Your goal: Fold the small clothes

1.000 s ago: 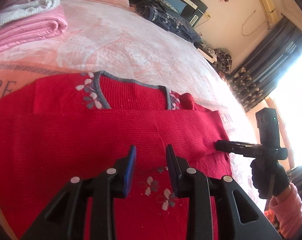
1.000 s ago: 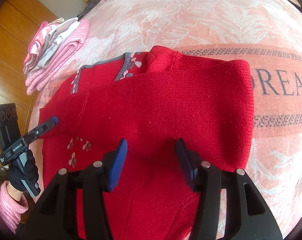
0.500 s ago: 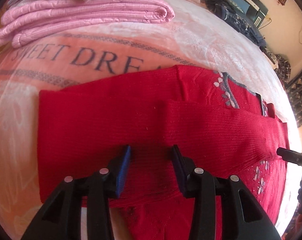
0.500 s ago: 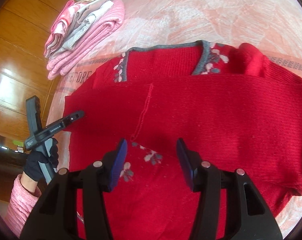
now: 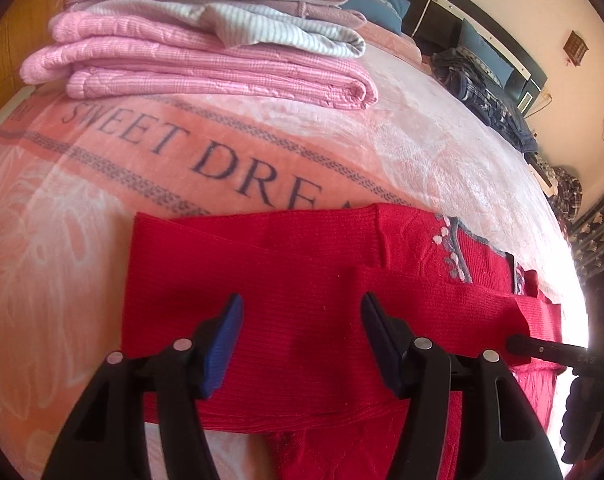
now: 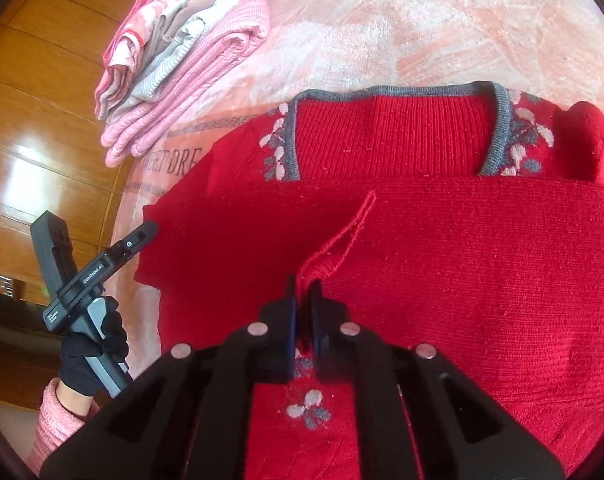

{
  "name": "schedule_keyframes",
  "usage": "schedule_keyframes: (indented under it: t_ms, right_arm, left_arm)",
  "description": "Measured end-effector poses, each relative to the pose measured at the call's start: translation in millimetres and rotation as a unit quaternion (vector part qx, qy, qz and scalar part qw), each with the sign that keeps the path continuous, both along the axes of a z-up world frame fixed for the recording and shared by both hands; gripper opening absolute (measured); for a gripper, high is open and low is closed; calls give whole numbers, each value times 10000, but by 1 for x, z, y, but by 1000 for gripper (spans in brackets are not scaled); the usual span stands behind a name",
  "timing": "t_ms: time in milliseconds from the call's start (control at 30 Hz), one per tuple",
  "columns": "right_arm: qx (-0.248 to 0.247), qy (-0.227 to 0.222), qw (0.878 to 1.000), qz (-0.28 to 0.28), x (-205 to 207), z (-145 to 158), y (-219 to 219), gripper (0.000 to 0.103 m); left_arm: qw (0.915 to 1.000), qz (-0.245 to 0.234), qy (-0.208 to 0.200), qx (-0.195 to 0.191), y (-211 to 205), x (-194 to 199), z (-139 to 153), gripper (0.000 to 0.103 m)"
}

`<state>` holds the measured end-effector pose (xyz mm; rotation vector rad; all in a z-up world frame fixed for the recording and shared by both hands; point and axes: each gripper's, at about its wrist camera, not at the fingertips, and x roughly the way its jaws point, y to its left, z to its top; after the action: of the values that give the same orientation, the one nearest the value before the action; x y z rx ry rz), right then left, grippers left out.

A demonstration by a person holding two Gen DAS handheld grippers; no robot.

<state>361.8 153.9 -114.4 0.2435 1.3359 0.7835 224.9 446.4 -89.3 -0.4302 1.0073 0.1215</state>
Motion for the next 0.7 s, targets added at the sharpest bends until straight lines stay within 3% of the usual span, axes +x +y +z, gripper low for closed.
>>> schedule_keyframes:
  t_ms: [167,367,533,700]
  right_arm:
    - [2,-467,9989,1,-6,24,-26,4]
    - [0,-691,9960,-562,3,46,-101,4]
    - [-134,-617,9936,-931,8,37,-146,4]
    - [-533,-428,9929,-973,9,11,-156,7]
  left_arm:
    - [9997,11,-70,240,1,-1,5,61]
    - [9993,-181,-66,317,-12,2,3,62]
    - [9984,-369,64,425,-30,7,-6,62]
    - [9947,-559,377,773,-51,13,-21,64]
